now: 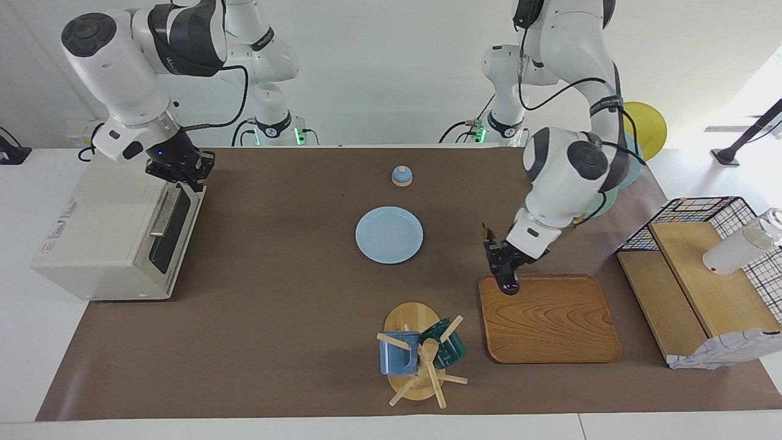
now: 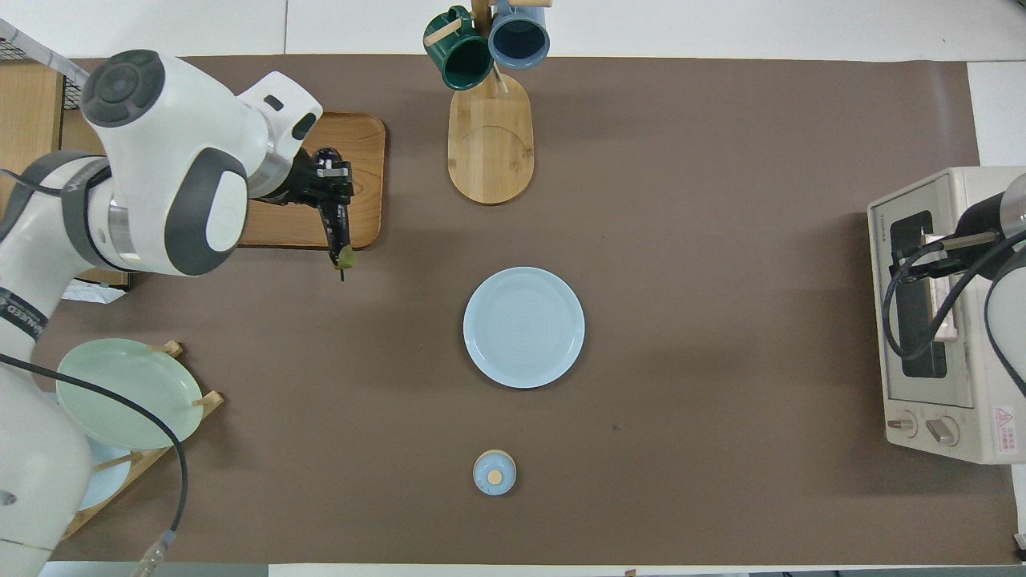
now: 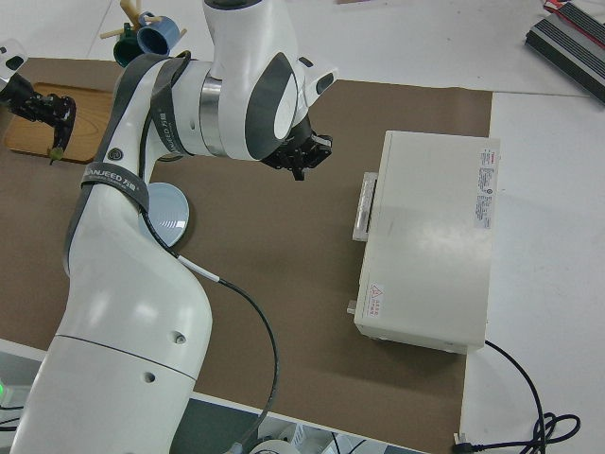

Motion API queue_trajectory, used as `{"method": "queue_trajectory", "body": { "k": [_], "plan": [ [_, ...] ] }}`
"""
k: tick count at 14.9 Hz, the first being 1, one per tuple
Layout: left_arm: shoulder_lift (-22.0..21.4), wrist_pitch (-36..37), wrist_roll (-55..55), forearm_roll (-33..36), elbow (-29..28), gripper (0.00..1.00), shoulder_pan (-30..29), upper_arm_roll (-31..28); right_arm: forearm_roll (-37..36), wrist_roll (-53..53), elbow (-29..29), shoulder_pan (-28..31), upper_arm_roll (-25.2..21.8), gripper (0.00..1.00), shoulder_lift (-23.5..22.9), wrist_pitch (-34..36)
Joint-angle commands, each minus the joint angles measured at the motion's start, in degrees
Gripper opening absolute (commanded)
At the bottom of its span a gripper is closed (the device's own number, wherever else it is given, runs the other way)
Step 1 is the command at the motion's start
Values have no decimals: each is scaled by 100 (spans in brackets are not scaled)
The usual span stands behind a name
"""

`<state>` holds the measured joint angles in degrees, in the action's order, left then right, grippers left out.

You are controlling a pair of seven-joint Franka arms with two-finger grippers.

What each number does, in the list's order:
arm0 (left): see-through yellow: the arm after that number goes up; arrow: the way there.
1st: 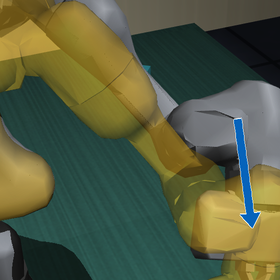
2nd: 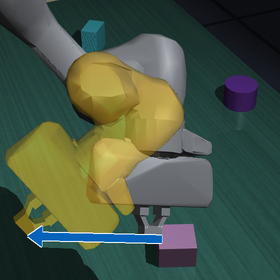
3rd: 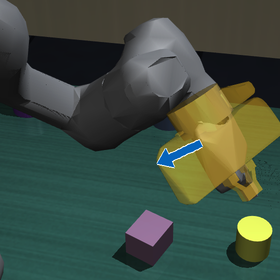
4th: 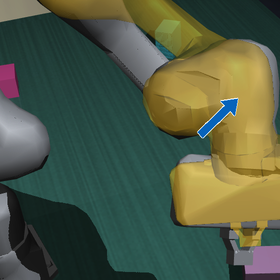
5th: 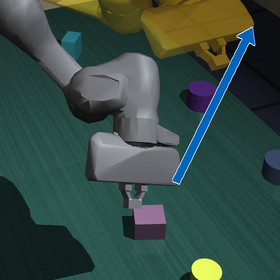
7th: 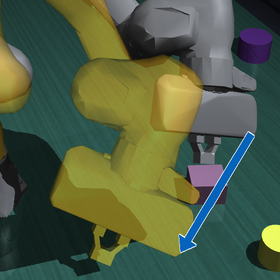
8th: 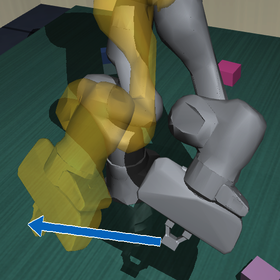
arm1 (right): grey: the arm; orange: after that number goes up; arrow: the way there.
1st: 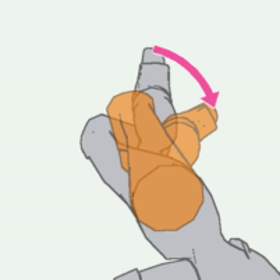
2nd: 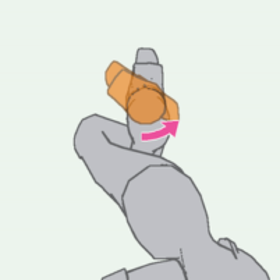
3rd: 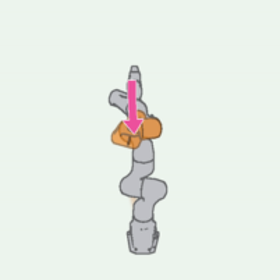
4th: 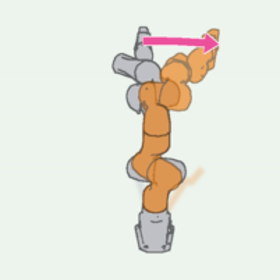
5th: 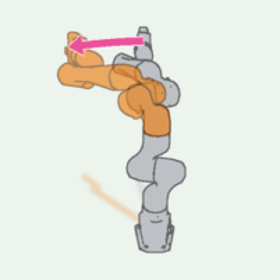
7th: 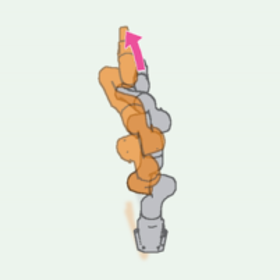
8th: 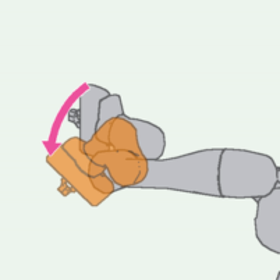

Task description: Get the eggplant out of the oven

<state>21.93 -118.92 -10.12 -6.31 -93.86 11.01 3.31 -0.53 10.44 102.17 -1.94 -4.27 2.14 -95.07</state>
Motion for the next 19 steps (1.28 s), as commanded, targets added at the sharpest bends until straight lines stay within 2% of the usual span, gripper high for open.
{"method": "queue_trajectory", "body": {
  "k": [1,3,4,7,10,13,15,19],
  "plan": [
    [696,62,527,437,629,0,-467,73,45,-77,22,71,22,100,-29,225],
    [1285,36,607,473,1280,0,-591,74,36,-112,-205,28,-39,100,-213,244],
    [1366,-121,625,482,1317,0,-635,74,27,-112,-363,27,-109,100,-275,278],
    [1358,-394,704,491,1178,0,-679,74,27,-121,-356,-8,-311,100,-285,375],
    [1253,-895,730,473,748,0,-679,74,62,-138,-365,-8,-390,100,-197,358],
    [1244,-914,748,482,729,0,-671,74,114,-244,-374,1,-408,100,-48,366],
    [1243,-879,748,473,729,99,-662,74,124,-244,-374,1,-364,100,-21,367],
    [1200,-318,722,438,1071,100,-679,74,115,-217,-321,19,-355,100,110,331]
  ]
}}
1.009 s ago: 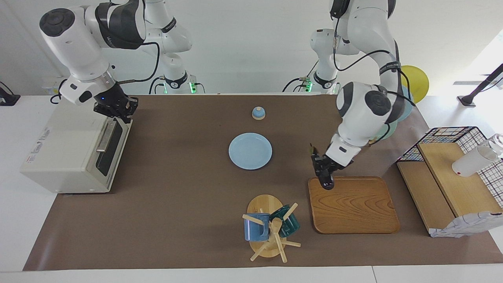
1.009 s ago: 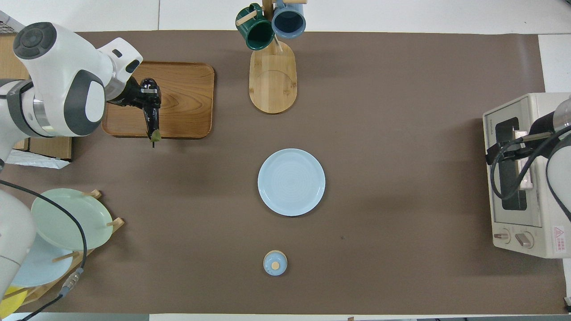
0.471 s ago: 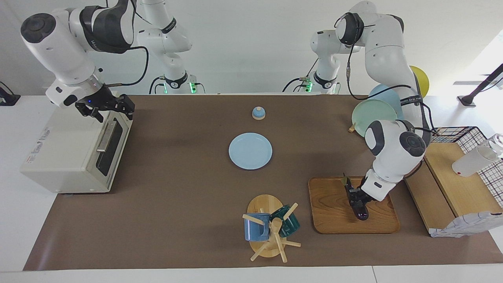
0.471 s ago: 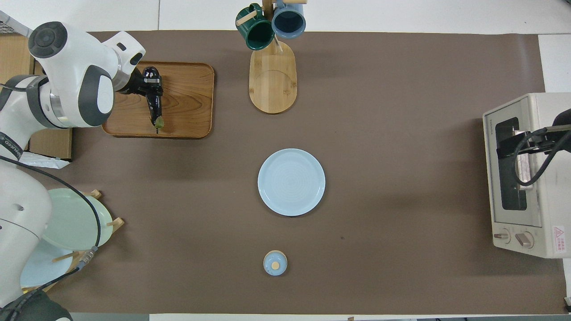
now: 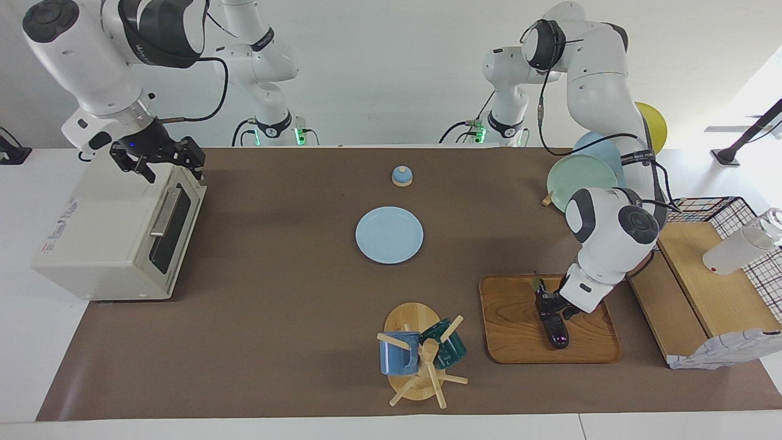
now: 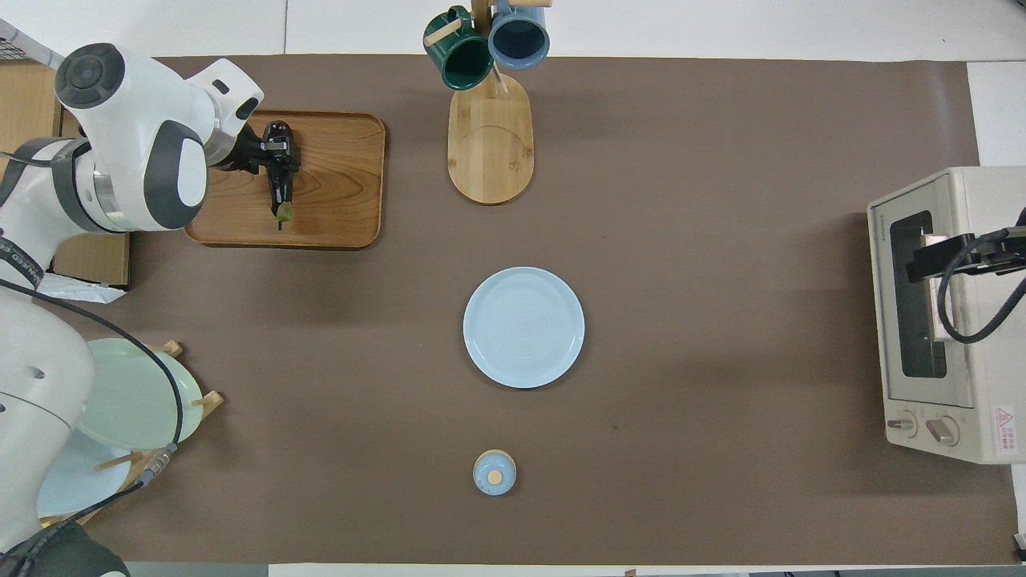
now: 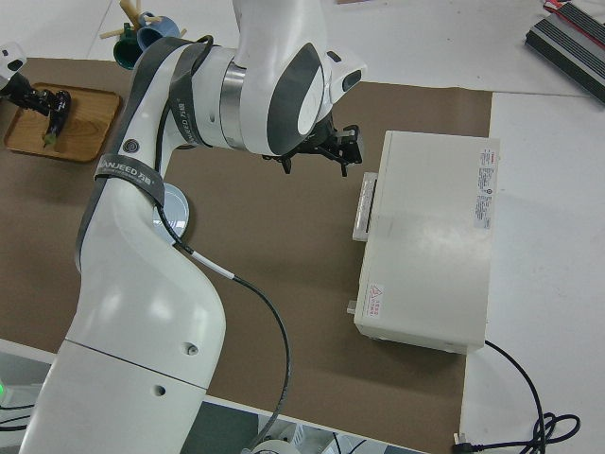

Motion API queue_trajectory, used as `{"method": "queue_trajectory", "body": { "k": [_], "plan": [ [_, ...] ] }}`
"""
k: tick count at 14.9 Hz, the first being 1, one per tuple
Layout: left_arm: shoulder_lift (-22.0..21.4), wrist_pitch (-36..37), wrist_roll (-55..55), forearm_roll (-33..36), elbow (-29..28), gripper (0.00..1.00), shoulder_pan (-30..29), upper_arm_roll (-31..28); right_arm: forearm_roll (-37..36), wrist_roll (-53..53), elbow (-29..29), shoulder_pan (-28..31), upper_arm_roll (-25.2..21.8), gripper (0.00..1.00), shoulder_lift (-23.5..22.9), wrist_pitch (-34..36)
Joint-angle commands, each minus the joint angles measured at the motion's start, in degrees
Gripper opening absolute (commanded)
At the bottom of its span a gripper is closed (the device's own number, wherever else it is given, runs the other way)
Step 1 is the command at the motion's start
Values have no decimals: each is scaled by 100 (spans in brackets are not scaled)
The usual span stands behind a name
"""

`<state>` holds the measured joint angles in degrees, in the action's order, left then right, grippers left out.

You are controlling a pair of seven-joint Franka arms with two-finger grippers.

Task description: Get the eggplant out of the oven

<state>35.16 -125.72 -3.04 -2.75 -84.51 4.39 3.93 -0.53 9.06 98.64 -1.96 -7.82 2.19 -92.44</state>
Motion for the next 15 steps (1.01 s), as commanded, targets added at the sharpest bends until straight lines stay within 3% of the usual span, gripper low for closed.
{"method": "queue_trajectory", "body": {
  "k": [1,6,12,15],
  "plan": [
    [-323,529,22,64,119,100,-26,2,114,-63,24,11,-1,100,106,86],
    [-1308,1557,-83,3,101,100,-158,-6,105,-63,6,11,17,100,115,42],
    [-2609,3481,-118,29,49,100,-210,-50,0,-80,-2,-6,34,100,124,42],
    [-3171,4142,-363,64,-249,100,-202,-50,9,-71,15,2,34,100,124,103]
  ]
}}
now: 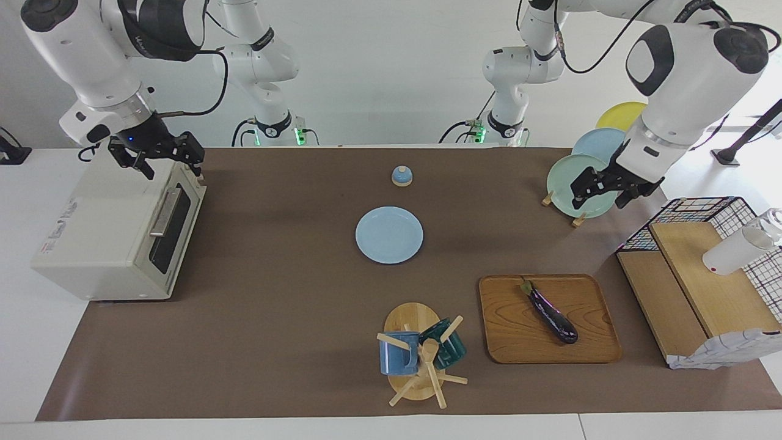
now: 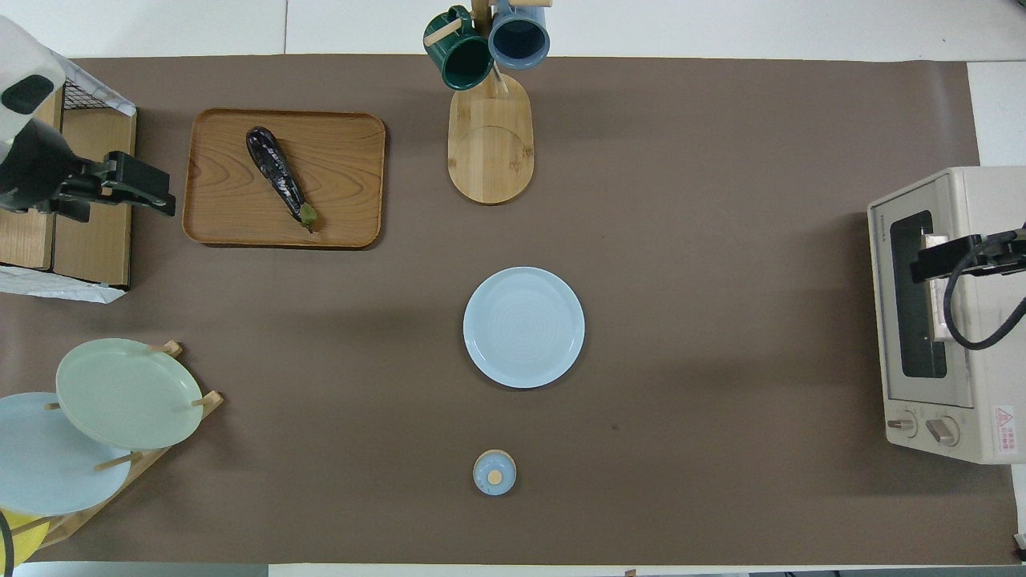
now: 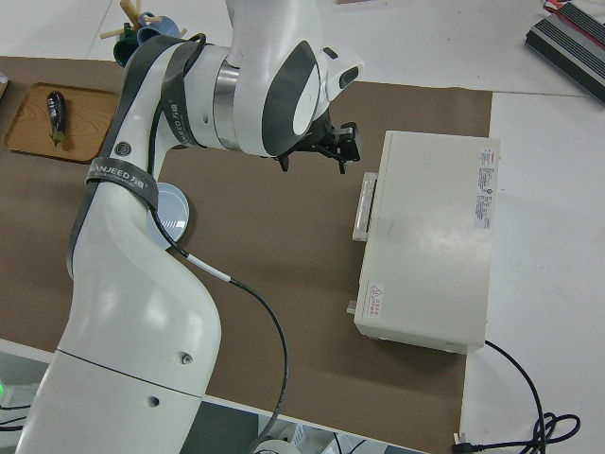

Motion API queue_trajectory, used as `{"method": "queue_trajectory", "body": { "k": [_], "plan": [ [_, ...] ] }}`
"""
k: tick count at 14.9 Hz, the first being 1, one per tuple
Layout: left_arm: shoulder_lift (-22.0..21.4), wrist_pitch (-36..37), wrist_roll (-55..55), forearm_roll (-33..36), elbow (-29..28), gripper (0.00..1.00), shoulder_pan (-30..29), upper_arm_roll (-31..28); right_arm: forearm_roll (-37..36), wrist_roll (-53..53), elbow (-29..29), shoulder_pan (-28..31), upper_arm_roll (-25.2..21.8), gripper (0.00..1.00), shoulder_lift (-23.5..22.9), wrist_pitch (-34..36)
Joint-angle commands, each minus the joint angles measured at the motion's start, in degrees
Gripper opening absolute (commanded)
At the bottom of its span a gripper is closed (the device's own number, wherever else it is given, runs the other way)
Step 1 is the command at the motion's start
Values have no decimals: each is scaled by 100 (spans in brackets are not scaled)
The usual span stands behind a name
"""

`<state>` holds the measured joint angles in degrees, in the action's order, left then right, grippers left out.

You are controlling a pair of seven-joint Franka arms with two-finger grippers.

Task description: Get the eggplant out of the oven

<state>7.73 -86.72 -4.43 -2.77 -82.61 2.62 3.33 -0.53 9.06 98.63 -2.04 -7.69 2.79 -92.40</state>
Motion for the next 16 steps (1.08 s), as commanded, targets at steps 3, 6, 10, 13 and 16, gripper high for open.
{"method": "queue_trajectory", "body": {
  "k": [3,6,10,13,16],
  "plan": [
    [-964,243,-278,66,-1167,100,45,19,9,-80,8,2,22,100,73,82],
    [-1045,-72,-296,49,-1399,100,72,2,9,-71,-1,2,22,100,73,73],
    [-861,-56,-278,75,-978,100,81,-16,9,-80,-1,2,22,100,73,38],
    [-852,-47,-278,75,-967,100,63,-8,9,-80,-10,45,13,100,64,29],
    [-843,-56,-269,75,-968,100,54,-7,9,-80,-10,11,13,100,73,82]
  ]
}}
